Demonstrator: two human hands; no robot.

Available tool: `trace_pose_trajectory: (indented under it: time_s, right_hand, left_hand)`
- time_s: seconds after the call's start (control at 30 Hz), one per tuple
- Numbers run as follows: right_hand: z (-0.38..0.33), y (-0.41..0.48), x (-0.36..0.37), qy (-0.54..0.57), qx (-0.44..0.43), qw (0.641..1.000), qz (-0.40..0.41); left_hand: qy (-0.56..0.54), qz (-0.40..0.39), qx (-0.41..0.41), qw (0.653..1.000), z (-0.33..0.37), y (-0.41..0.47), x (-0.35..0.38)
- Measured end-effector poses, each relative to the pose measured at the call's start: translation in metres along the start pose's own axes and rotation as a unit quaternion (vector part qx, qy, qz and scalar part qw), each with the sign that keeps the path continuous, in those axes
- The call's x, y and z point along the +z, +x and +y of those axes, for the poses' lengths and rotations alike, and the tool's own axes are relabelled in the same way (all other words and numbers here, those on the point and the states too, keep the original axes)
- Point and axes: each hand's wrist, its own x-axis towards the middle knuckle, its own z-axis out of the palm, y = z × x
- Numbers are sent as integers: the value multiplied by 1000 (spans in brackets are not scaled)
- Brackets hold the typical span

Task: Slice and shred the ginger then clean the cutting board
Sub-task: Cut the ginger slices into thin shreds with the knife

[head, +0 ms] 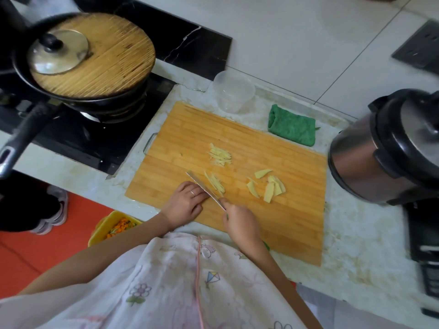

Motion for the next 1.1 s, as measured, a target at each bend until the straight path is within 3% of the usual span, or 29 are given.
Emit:
trace_pose_trajectory:
  time_s: [0.47,1.1]
  right_hand:
    - [-6,0,3,19,16,1000,3]
    - [-9,0,5,18,18,1000,3]
  left_hand:
    - [20,3,48,999,-2,-1,2]
    - [8,28,23,999,-5,-4,4]
